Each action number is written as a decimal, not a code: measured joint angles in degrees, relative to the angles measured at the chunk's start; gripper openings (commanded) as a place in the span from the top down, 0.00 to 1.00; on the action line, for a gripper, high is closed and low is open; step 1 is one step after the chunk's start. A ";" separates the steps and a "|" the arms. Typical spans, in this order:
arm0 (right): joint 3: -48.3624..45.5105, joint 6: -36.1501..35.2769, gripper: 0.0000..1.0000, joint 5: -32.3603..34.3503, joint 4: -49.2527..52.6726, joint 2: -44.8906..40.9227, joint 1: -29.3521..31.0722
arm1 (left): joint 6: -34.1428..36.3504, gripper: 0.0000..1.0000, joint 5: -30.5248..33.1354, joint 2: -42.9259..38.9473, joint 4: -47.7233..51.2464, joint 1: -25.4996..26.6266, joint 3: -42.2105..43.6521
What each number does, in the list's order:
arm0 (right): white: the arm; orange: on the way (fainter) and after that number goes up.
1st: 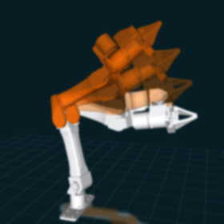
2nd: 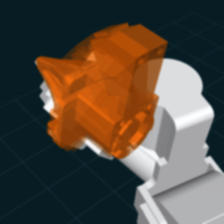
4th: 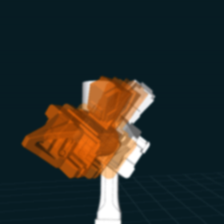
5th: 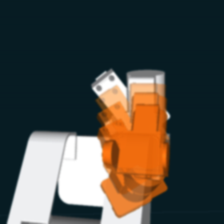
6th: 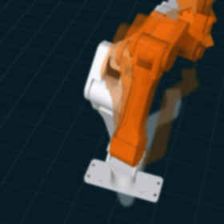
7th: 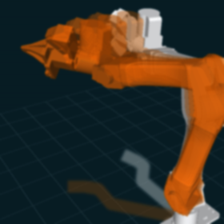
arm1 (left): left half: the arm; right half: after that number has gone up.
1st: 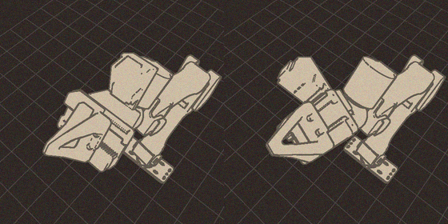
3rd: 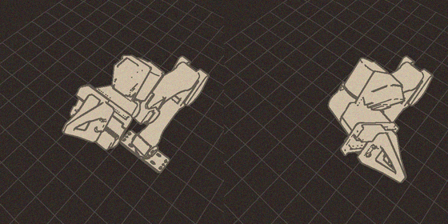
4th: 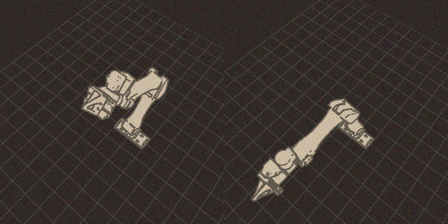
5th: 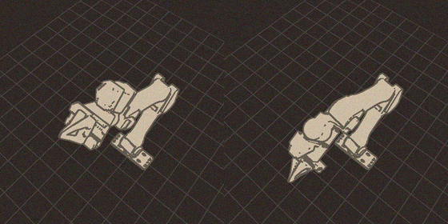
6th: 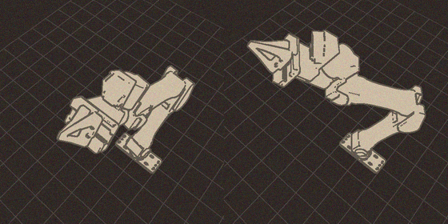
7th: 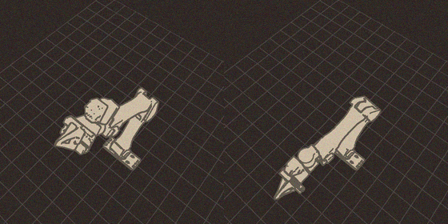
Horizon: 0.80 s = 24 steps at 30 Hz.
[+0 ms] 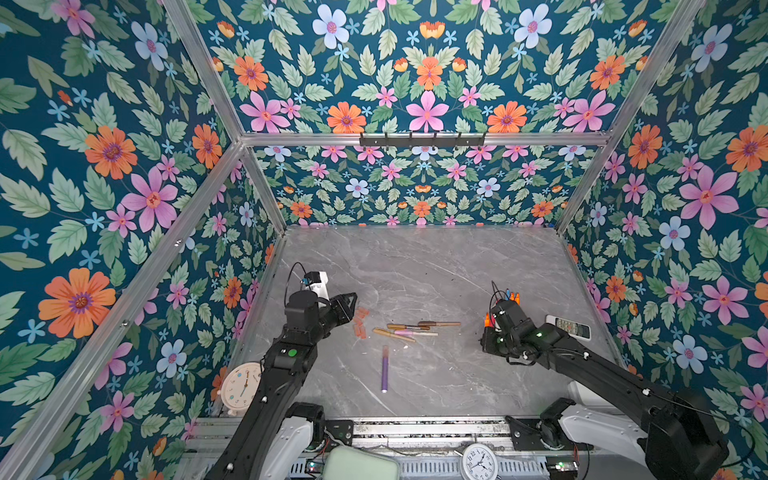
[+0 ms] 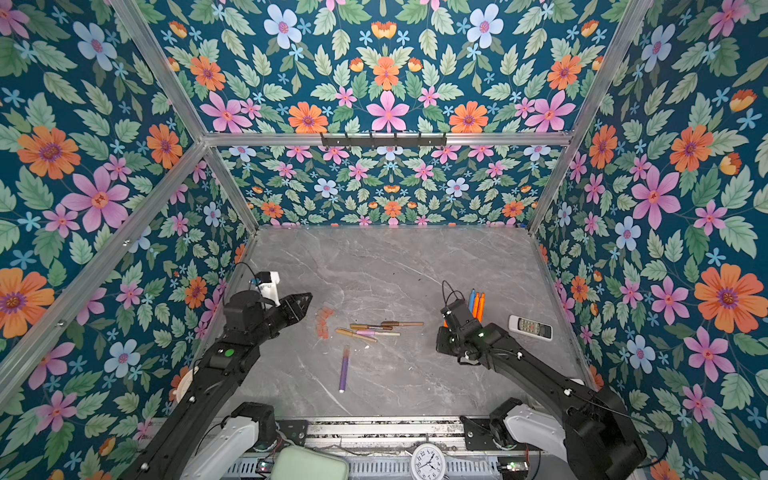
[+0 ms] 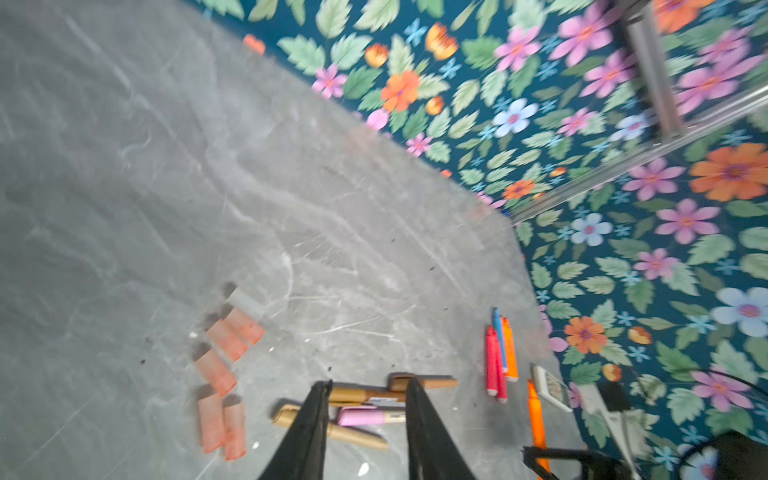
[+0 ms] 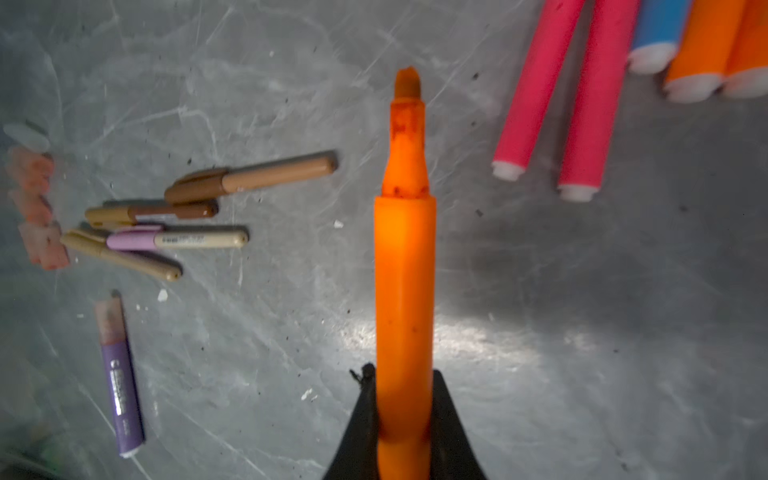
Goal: Open the pen caps
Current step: 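Lay the orange highlighter beside the pink ones and open the right gripper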
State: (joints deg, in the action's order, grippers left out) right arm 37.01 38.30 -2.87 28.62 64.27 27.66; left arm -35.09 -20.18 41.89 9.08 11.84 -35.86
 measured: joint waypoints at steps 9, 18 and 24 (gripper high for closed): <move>10.23 -8.04 1.00 1.81 3.39 11.76 -8.74 | 11.56 0.65 -4.22 -4.61 13.05 0.00 -11.91; 17.18 -9.33 1.00 2.86 2.82 24.41 -8.85 | 15.87 0.66 -6.82 -7.58 16.87 0.00 -9.05; 18.16 -8.44 1.00 1.33 1.46 28.96 -8.85 | 15.87 0.67 -6.62 -5.90 17.03 -0.09 -8.22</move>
State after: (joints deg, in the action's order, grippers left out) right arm 55.18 29.87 -1.54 30.09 93.23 18.81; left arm -19.22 -26.81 35.99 26.11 11.75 -44.07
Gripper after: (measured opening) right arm 0.150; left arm 0.328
